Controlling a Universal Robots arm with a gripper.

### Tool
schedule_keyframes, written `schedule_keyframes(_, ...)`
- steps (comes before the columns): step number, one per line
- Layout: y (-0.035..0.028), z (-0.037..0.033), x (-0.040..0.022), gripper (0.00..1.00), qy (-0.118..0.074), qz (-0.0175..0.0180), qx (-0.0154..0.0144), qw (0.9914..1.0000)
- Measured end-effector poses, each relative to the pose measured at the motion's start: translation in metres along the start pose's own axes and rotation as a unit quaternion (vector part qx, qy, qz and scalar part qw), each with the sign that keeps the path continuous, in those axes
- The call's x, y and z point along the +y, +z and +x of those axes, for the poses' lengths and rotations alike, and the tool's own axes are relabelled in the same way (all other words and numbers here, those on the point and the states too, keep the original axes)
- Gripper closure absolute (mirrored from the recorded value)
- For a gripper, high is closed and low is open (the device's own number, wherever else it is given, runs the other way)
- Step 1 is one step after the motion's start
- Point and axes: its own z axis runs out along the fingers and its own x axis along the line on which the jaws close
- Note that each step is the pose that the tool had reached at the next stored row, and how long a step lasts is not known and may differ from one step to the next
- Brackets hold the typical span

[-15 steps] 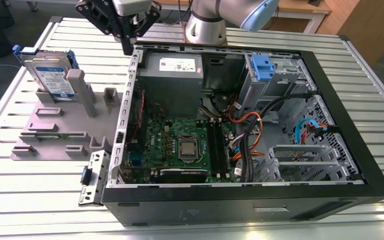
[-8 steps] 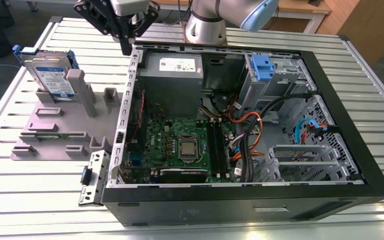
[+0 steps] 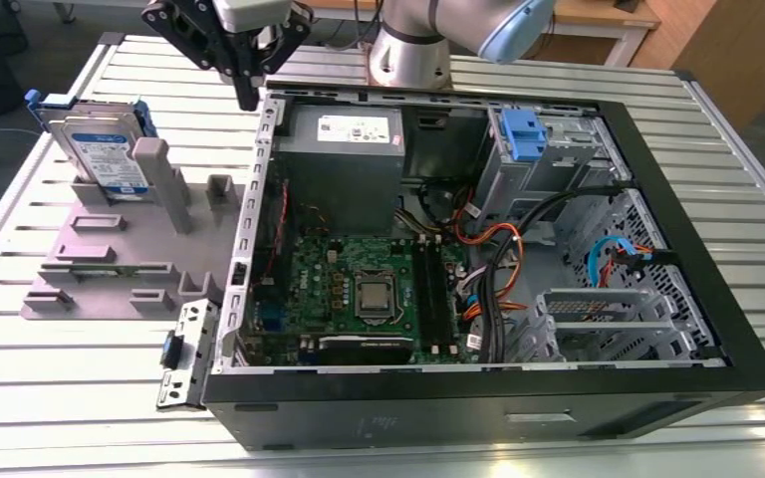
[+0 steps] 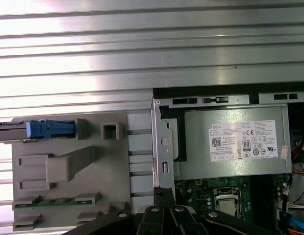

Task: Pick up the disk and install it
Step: 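Reach for the disk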

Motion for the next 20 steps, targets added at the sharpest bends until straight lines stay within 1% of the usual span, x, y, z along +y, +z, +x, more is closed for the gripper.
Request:
schedule_keyframes(12, 0.0000, 0.0019, -0.0002, 0.89, 0.000, 0.0000, 0.0000, 1.00000)
schedule_keyframes(20, -0.0001, 0.0051, -0.0004, 0.89, 0.000, 0.0000, 0.0000, 1.00000)
